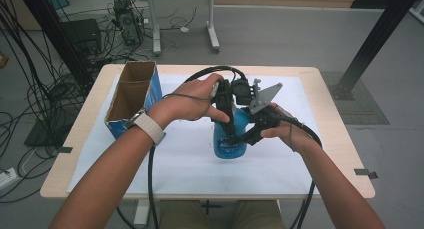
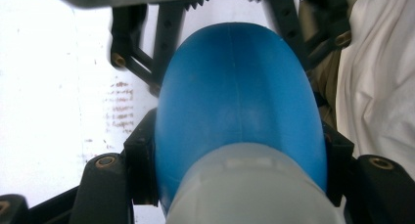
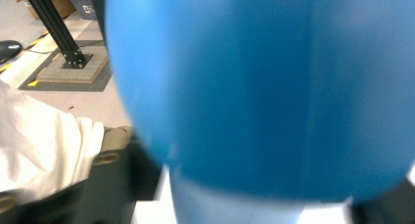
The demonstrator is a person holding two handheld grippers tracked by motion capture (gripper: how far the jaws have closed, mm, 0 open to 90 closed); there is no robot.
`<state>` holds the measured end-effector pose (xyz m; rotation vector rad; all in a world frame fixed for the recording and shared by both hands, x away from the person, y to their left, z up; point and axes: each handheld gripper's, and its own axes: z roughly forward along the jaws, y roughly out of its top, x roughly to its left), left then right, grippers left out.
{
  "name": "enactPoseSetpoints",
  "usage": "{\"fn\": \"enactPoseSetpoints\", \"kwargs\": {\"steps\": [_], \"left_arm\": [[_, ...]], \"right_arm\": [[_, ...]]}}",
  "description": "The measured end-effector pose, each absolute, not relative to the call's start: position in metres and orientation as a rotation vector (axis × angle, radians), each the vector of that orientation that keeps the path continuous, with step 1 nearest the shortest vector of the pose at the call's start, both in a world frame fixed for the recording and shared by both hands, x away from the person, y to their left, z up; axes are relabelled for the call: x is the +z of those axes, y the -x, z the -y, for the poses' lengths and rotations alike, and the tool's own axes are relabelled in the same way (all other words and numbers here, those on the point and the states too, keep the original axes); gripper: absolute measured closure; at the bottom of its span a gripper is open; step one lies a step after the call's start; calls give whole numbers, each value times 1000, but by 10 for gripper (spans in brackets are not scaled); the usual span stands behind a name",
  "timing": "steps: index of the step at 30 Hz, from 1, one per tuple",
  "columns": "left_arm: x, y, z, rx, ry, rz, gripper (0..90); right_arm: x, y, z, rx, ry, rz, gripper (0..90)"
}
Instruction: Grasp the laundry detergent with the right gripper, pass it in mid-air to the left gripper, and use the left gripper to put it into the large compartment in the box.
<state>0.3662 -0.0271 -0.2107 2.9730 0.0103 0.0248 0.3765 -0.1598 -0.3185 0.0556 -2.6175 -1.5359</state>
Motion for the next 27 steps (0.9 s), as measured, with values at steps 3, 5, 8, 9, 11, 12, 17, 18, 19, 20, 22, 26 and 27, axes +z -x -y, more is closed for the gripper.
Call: {"fn": "enactPoseSetpoints", "kwargs": {"steps": [3, 5, 8, 9, 11, 12, 17, 18, 19, 20, 22, 26, 27], "left_arm": [[-210, -368, 22, 38, -2964, -35, 375], [-210, -369, 19, 40, -2964, -44, 375], [-211, -370, 16, 34, -2969, -61, 375], [-211, -370, 14, 34, -2967, -68, 375], [-211, -371, 12, 40, -2965, -87, 375], [-211, -372, 10, 42, -2966, -101, 374], [-208, -373, 5, 79, -2959, -167, 374], [-206, -374, 4, 87, -2958, -182, 374], [-205, -375, 3, 92, -2954, -199, 374], [-204, -375, 1, 98, -2956, -216, 374], [-203, -377, -1, 111, -2952, -251, 373], [-201, -379, -5, 140, -2937, -325, 373], [-200, -380, -7, 144, -2940, -339, 373]], "right_arm": [[-325, -377, 168, -1487, 28, 2614, 117], [-330, -377, 179, -1500, 91, 2619, 92], [-331, -379, 193, -1509, 156, 2629, 84], [-330, -379, 198, -1508, 176, 2640, 84], [-327, -380, 204, -1488, 193, 2672, 84], [-325, -381, 207, -1477, 202, 2686, 82], [-316, -381, 218, -1409, 216, 2777, 68], [-315, -381, 220, -1394, 221, 2791, 67], [-314, -381, 221, -1378, 222, 2802, 68], [-313, -381, 223, -1362, 219, 2814, 67], [-312, -381, 227, -1330, 226, 2838, 67], [-311, -381, 233, -1283, 240, 2878, 62], [-310, -381, 235, -1278, 245, 2887, 62]]}}
